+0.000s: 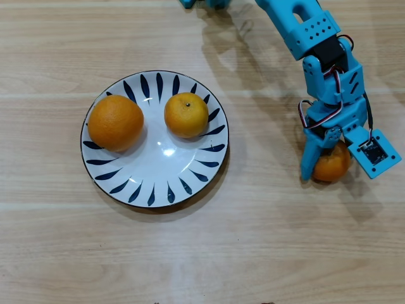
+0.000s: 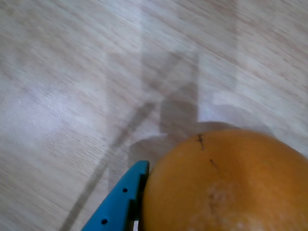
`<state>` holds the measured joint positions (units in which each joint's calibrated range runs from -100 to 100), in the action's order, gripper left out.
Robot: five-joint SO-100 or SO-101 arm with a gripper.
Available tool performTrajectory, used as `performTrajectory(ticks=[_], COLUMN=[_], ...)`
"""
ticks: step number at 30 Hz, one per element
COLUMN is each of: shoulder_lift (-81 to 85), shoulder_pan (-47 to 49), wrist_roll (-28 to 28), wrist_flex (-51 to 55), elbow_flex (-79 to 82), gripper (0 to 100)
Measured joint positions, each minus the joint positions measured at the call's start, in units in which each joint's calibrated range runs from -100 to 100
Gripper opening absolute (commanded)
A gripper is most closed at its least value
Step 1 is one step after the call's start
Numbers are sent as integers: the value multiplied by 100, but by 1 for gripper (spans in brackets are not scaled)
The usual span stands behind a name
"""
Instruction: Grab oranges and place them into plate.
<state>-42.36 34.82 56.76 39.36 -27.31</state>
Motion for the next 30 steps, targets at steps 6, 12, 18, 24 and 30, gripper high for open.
performTrajectory(ticks=[6,12,18,24,30], shoulder_lift=[0,0,8,753,2141], shoulder_pan=[0,-8,-17,-591,-1967], wrist_roll=[0,0,0,-543,-1215], wrist_flex=[0,69,198,2007,3213], elbow_flex=[0,0,-18,-354,-319], gripper=[32,30,30,30,30])
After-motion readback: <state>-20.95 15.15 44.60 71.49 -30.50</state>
